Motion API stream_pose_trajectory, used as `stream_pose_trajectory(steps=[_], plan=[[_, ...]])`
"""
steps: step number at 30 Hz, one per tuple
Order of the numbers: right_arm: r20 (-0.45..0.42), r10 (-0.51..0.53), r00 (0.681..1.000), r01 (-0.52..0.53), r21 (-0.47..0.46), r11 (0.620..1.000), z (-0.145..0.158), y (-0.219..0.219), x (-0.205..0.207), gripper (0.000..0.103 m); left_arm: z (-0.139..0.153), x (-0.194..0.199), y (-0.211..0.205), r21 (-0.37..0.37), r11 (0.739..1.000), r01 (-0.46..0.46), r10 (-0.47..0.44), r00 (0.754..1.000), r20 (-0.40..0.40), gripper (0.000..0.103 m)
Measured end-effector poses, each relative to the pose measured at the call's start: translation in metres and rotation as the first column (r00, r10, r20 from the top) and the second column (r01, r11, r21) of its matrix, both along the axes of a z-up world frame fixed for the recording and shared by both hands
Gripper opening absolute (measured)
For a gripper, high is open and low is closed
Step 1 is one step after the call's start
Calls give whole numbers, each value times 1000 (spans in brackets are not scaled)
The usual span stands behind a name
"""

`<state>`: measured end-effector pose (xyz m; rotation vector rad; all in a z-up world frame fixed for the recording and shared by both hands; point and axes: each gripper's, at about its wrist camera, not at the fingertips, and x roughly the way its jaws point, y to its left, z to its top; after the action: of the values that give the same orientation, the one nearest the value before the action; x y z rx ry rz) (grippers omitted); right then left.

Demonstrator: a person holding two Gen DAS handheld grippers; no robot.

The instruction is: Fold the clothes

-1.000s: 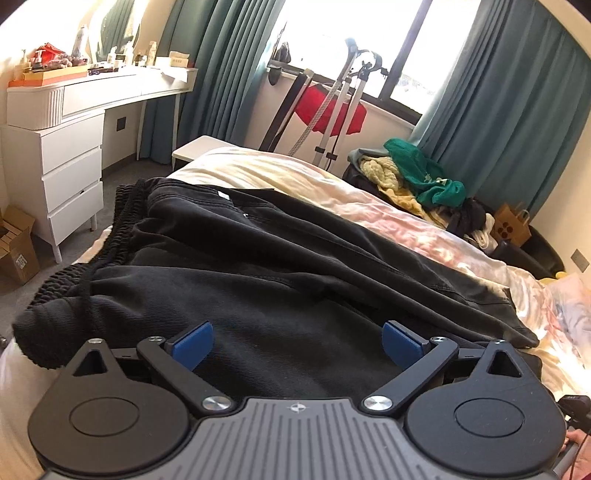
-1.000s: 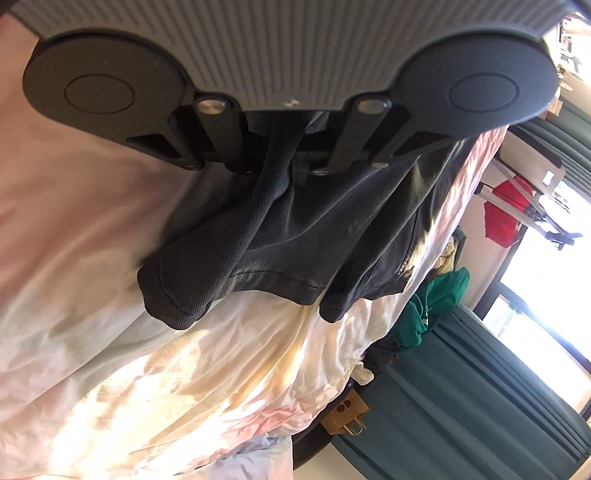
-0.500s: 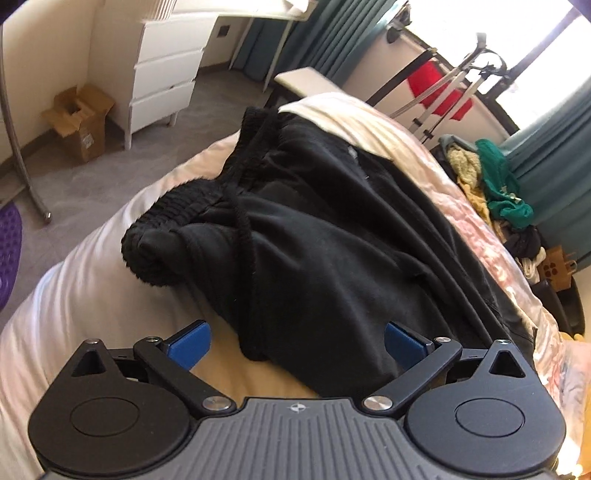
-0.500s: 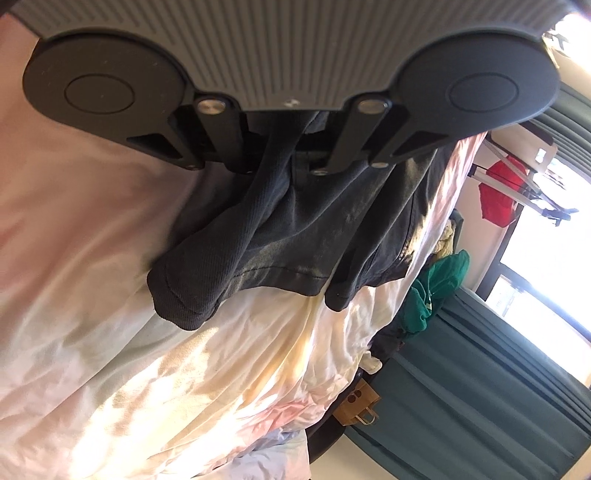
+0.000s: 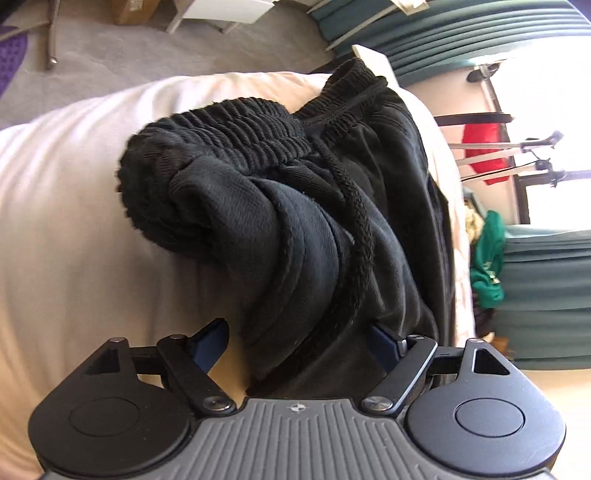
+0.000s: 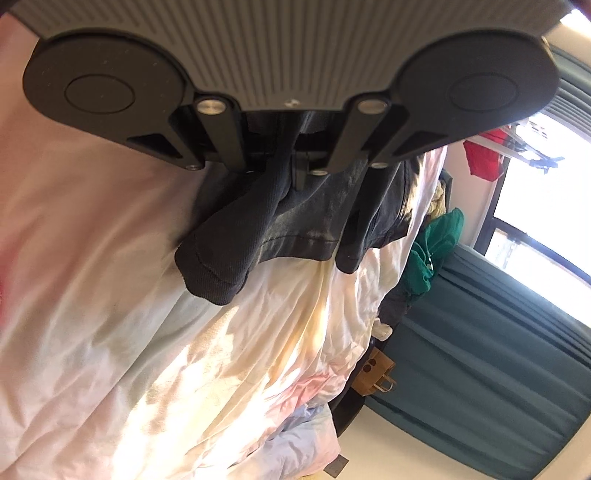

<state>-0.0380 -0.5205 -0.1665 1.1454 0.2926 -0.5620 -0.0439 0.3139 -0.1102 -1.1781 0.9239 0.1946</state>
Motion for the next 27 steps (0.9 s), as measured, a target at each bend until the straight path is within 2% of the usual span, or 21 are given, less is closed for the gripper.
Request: stream_pose_trajectory(steps=[4,13,16,19,21,22,23,24,27], plan=[[24,-33,999,32,41,999,-7,-6,0,8,-5,-3,6,-37,999,-23,24,999,37,79],[-6,-66,998,66,38,997,-14,-13,11,9,-9,-7,9,-74,997,-28,30,999,31,77],[-14,-63,998,63,25,998,-13,-12,11,9,-11,-8,9,-95,995,-35,38,999,34,71],[-22,-62,998,63,17,998,-12,-12,12,9,-8,-7,8,-79,996,-33,37,998,49,61],[-26,-62,998,63,12,998,-12,-11,12,9,-6,-7,7,-72,997,-33,38,997,70,47],[-27,-63,998,64,12,998,-11,-11,11,9,-4,-7,6,-72,997,-31,37,995,91,43],[-28,-65,998,65,11,998,-11,-11,11,9,-1,-7,5,-74,997,-27,36,993,116,33],[-26,-67,997,68,10,998,-11,-10,11,9,2,-8,3,-78,997,-20,32,988,151,28],[-17,-78,997,78,3,997,-8,-10,9,8,11,-12,-1,-73,997,2,15,974,228,25]])
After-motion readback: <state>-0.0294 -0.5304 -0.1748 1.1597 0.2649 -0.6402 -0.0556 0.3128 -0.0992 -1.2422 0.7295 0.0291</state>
